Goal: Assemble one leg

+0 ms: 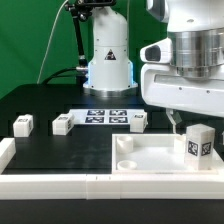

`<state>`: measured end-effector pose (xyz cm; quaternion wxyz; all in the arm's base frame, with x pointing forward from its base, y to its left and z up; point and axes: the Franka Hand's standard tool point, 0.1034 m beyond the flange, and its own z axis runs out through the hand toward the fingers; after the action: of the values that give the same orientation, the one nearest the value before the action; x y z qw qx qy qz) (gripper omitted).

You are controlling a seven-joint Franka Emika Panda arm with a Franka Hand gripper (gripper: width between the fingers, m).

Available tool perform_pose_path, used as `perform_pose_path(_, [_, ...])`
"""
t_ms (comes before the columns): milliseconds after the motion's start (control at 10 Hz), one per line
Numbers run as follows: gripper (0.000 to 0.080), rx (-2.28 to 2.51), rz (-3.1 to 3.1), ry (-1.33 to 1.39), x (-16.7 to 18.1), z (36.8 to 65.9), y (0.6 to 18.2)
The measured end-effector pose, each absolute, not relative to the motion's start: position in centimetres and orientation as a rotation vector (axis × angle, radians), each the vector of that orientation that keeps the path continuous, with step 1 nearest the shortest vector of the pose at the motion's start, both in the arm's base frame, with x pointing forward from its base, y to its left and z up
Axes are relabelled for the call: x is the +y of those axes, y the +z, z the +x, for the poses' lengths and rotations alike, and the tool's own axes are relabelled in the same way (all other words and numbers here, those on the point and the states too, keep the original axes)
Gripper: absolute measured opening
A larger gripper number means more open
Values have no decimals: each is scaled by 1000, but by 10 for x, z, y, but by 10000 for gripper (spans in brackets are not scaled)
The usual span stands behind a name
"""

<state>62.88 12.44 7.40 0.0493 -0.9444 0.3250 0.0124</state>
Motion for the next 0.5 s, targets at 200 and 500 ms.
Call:
perform_pose_path(200, [646, 571, -3000, 22, 124, 628, 72])
perform_pose_path(500, [649, 120, -3065, 1, 123, 628, 71])
